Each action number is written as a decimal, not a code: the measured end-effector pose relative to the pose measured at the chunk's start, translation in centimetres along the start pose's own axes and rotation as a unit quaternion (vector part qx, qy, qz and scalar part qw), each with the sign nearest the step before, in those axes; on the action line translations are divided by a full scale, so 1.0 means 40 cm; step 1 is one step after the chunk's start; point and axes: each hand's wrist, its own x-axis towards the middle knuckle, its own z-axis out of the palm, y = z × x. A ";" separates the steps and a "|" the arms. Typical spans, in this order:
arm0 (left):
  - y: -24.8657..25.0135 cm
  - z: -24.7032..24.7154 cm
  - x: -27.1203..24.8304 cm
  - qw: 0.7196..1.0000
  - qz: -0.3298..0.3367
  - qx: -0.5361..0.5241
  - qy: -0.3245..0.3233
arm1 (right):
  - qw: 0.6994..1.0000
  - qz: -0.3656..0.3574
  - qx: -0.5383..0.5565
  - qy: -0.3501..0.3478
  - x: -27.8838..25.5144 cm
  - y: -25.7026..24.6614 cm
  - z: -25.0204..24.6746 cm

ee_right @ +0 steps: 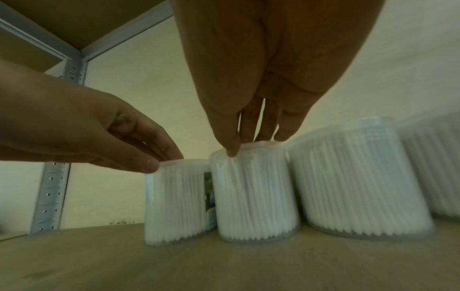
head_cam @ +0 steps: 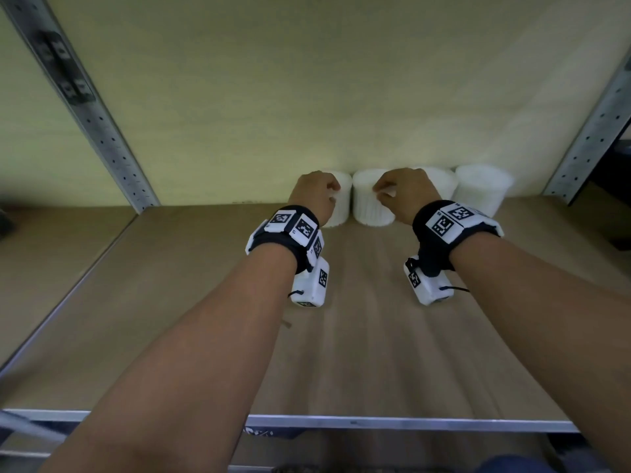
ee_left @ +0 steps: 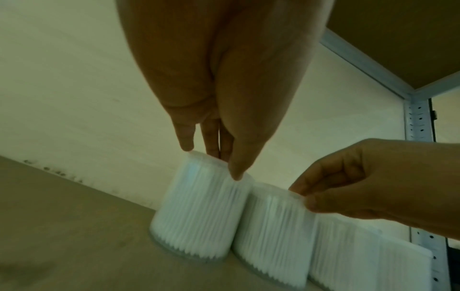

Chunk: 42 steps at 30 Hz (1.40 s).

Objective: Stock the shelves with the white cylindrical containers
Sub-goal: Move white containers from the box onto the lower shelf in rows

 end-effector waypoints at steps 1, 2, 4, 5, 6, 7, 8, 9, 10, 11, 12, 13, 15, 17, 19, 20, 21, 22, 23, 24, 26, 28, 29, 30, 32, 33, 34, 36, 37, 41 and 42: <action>0.002 -0.011 -0.003 1.000 0.003 0.011 -0.026 | 1.000 0.002 -0.007 -0.012 -0.006 -0.004 -0.005; 0.005 -0.024 -0.005 0.998 0.005 0.022 -0.050 | 1.000 0.007 -0.012 -0.019 -0.012 -0.007 -0.010; 0.016 -0.050 -0.013 0.996 0.002 0.035 -0.082 | 1.000 0.018 -0.014 -0.015 -0.032 -0.010 -0.024; 0.022 -0.062 -0.019 0.996 0.002 0.037 -0.085 | 1.000 0.019 -0.013 -0.011 -0.046 -0.011 -0.033; 0.029 -0.074 -0.027 0.996 0.005 0.036 -0.082 | 1.000 0.018 -0.014 -0.010 -0.063 -0.014 -0.043; 0.037 -0.085 -0.039 0.996 0.009 0.034 -0.078 | 1.000 0.016 -0.016 -0.010 -0.082 -0.017 -0.054; 0.046 -0.096 -0.055 0.997 0.012 0.031 -0.076 | 1.000 0.012 -0.018 -0.010 -0.105 -0.021 -0.065; 0.058 -0.106 -0.074 0.997 0.016 0.028 -0.076 | 1.000 0.011 -0.019 -0.009 -0.129 -0.025 -0.077; 0.070 -0.115 -0.097 0.997 0.021 0.023 -0.076 | 1.000 0.013 -0.019 -0.012 -0.156 -0.029 -0.087; 0.082 -0.122 -0.123 0.997 0.026 0.016 -0.075 | 0.999 0.018 -0.020 -0.019 -0.186 -0.034 -0.096; 0.095 -0.128 -0.152 0.997 0.031 0.009 -0.073 | 0.999 0.023 -0.024 -0.028 -0.216 -0.038 -0.105; 0.108 -0.132 -0.183 0.997 0.034 0.005 -0.071 | 0.998 0.028 -0.031 -0.037 -0.247 -0.044 -0.114; 0.134 -0.137 -0.248 0.996 0.036 0.002 -0.080 | 0.997 0.035 -0.043 -0.050 -0.310 -0.056 -0.131; 0.158 -0.141 -0.311 0.995 0.032 -0.003 -0.094 | 0.997 0.044 -0.044 -0.055 -0.374 -0.069 -0.151; 0.181 -0.144 -0.371 0.994 0.036 -0.005 -0.103 | 0.996 0.052 -0.045 -0.062 -0.434 -0.077 -0.169; 0.191 -0.143 -0.399 0.993 0.039 -0.003 -0.107 | 0.995 0.056 -0.046 -0.068 -0.464 -0.081 -0.178; 0.200 -0.141 -0.427 0.993 0.046 0.000 -0.111 | 0.994 0.061 -0.048 -0.076 -0.493 -0.085 -0.187; 0.209 -0.137 -0.456 0.992 0.051 0.002 -0.116 | 0.993 0.065 -0.050 -0.082 -0.522 -0.089 -0.194; 0.218 -0.133 -0.484 0.991 0.055 0.003 -0.123 | 0.993 0.067 -0.052 -0.084 -0.552 -0.092 -0.200; 0.226 -0.127 -0.511 0.990 0.057 0.004 -0.129 | 0.993 0.067 -0.054 -0.086 -0.580 -0.095 -0.205; 0.243 -0.110 -0.564 0.988 0.062 0.004 -0.142 | 0.992 0.070 -0.055 -0.090 -0.639 -0.095 -0.208; 0.258 -0.088 -0.613 0.986 0.067 -0.006 -0.156 | 0.990 0.079 -0.057 -0.102 -0.696 -0.089 -0.206; 0.264 -0.076 -0.638 0.984 0.068 -0.012 -0.164 | 0.988 0.084 -0.058 -0.112 -0.725 -0.084 -0.203; 0.270 -0.063 -0.661 0.982 0.069 -0.016 -0.173 | 0.987 0.090 -0.058 -0.122 -0.752 -0.077 -0.199; 0.279 -0.028 -0.702 0.978 0.065 -0.022 -0.196 | 0.983 0.100 -0.061 -0.145 -0.805 -0.064 -0.192; 0.281 -0.008 -0.719 0.976 0.062 -0.021 -0.209 | 0.981 0.101 -0.065 -0.154 -0.828 -0.057 -0.186; 0.281 0.013 -0.737 0.973 0.060 -0.019 -0.221 | 0.980 0.102 -0.066 -0.160 -0.849 -0.051 -0.177; 0.277 0.060 -0.769 0.971 0.054 -0.023 -0.233 | 0.977 0.109 -0.068 -0.171 -0.884 -0.034 -0.153; 0.271 0.088 -0.781 0.969 0.052 -0.026 -0.239 | 0.975 0.114 -0.066 -0.180 -0.897 -0.023 -0.138; 0.245 0.197 -0.818 0.957 0.039 -0.027 -0.285 | 0.964 0.142 -0.056 -0.219 -0.933 0.039 -0.045; 0.234 0.226 -0.827 0.953 0.037 -0.024 -0.298 | 0.960 0.148 -0.056 -0.231 -0.940 0.058 -0.016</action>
